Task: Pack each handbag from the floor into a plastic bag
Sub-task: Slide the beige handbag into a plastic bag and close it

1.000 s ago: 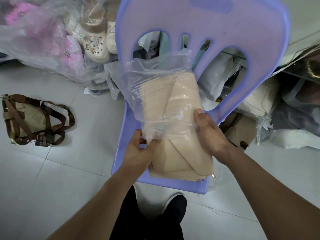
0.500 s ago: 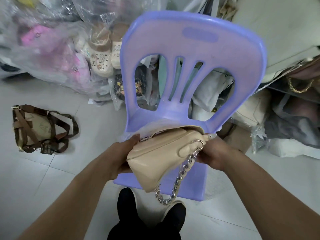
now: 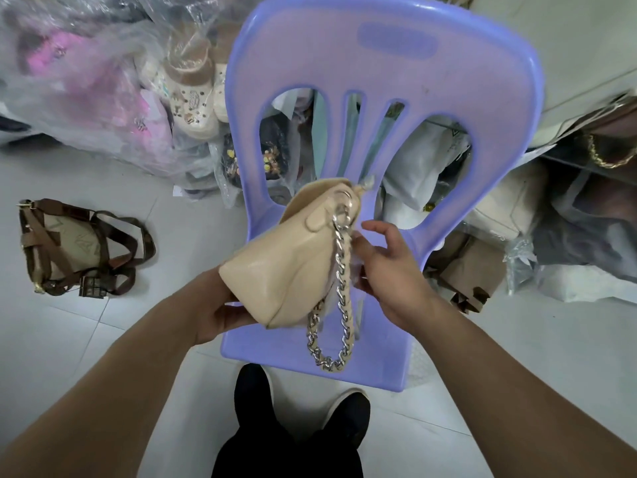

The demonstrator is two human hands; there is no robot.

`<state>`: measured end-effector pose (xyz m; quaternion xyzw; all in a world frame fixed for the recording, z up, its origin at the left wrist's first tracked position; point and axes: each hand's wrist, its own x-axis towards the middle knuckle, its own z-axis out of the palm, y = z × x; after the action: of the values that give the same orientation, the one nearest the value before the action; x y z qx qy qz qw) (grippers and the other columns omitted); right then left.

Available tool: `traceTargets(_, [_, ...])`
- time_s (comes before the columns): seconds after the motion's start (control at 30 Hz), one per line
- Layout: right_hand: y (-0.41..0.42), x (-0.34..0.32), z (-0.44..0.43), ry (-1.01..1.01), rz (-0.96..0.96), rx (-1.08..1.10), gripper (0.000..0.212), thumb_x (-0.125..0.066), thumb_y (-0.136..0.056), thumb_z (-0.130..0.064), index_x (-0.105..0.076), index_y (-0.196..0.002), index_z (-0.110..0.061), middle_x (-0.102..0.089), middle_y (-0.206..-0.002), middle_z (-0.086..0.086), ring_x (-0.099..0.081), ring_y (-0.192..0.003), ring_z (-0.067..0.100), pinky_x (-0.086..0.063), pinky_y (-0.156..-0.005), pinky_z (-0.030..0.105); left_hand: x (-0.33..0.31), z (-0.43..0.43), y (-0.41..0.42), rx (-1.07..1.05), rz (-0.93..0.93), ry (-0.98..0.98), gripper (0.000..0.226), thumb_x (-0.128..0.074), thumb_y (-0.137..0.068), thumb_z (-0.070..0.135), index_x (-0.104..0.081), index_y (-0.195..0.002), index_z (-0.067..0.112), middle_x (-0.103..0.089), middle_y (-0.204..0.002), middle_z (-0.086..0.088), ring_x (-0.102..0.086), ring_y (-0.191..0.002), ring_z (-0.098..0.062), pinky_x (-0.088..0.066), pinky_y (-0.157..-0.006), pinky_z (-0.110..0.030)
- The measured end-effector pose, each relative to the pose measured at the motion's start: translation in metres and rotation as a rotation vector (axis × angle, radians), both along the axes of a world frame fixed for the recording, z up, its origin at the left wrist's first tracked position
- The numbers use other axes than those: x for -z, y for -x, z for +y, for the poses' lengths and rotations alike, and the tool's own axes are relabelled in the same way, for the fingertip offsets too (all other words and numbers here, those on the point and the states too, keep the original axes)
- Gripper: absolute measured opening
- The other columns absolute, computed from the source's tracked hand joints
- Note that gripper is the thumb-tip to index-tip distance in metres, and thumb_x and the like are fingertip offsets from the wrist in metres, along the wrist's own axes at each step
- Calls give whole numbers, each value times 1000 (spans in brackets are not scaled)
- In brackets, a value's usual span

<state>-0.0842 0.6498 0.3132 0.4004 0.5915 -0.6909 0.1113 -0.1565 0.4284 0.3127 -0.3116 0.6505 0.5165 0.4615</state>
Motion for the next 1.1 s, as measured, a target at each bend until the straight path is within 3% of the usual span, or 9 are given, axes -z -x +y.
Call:
traceTargets(0.17, [4, -2, -8, -253, -89, -170, 28, -57, -102, -38, -46, -127, -30, -63, -91, 0, -69, -80, 24, -63, -81, 44, 3, -6, 11, 14, 20, 88, 31, -44, -100, -4, -55, -129, 2, -62, -87, -10, -63, -73, -22, -60, -51, -28])
traceTargets(0.27, [-2, -20, -20, 41, -300, -110, 38, -50, -99, -60, -39, -118, -30, -61, -103, 5, -72, -91, 32, -64, -67, 43, -3, -3, 11, -42, 35, 76, 18, -46, -100, 0, -61, -101, 9, -61, -82, -8, -60, -68, -22, -56, -43, -26])
traceTargets(0.43, [-20, -34, -21, 561, -467, -125, 80, -45, -89, -81, -56, -129, -13, -64, -103, 21, -72, -88, 50, -59, -76, 64, -1, -5, 5, -32, 85, 28, 16, -51, -97, 7, -63, -93, 18, -63, -75, -4, -58, -63, -20, -53, -45, -24])
traceTargets(0.53, [-22, -38, -15, 801, -319, -58, 74, -50, -95, -63, -61, -135, -2, -69, -121, 23, -69, -106, 50, -56, -91, 63, 1, -7, 3, -38, 124, 27, 18, -52, -97, 7, -65, -97, 19, -66, -83, -7, -59, -68, -22, -54, -46, -25])
traceTargets(0.63, [-24, -43, -8, 999, -86, 82, 66, -49, -92, -45, -57, -143, -5, -53, -146, 29, -56, -129, 52, -44, -110, 64, -3, -5, 5, -49, 169, 16, 20, -52, -97, 5, -66, -103, 19, -68, -89, -8, -61, -71, -22, -53, -46, -24])
traceTargets(0.73, [-22, -46, -4, 1088, 96, 122, 66, -49, -82, -26, -53, -144, -3, -45, -150, 32, -46, -138, 51, -36, -117, 61, -5, -1, 8, -65, 223, 3, 24, -51, -97, -2, -66, -96, 16, -72, -68, 2, -66, -54, -12, -52, -44, -20])
traceTargets(0.87, [-10, -35, -19, 473, 91, -61, 28, -56, -92, 5, -64, -116, -7, -70, -115, 17, -71, -103, 29, -60, -90, 35, -7, 0, 11, -34, 317, 72, 31, -48, -97, -10, -62, -80, 13, -66, -49, 8, -62, -43, -3, -51, -44, -15])
traceTargets(1.0, [0, -22, -26, -373, 37, -539, 10, -52, -105, -26, -51, -114, -23, -68, -113, -9, -70, -94, 20, -57, -78, 38, -10, 0, 16, 33, 353, 131, 33, -47, -94, -15, -63, -78, 8, -67, -54, 2, -65, -49, -7, -53, -48, -15])
traceTargets(1.1, [5, -18, -31, -776, 29, -802, 18, -39, -109, -34, -47, -114, -19, -67, -112, -2, -60, -99, 30, -52, -78, 45, -9, -1, 22, 40, 394, 125, 20, -51, -98, -6, -67, -87, -1, -70, -83, -14, -68, -75, -20, -61, -70, -23])
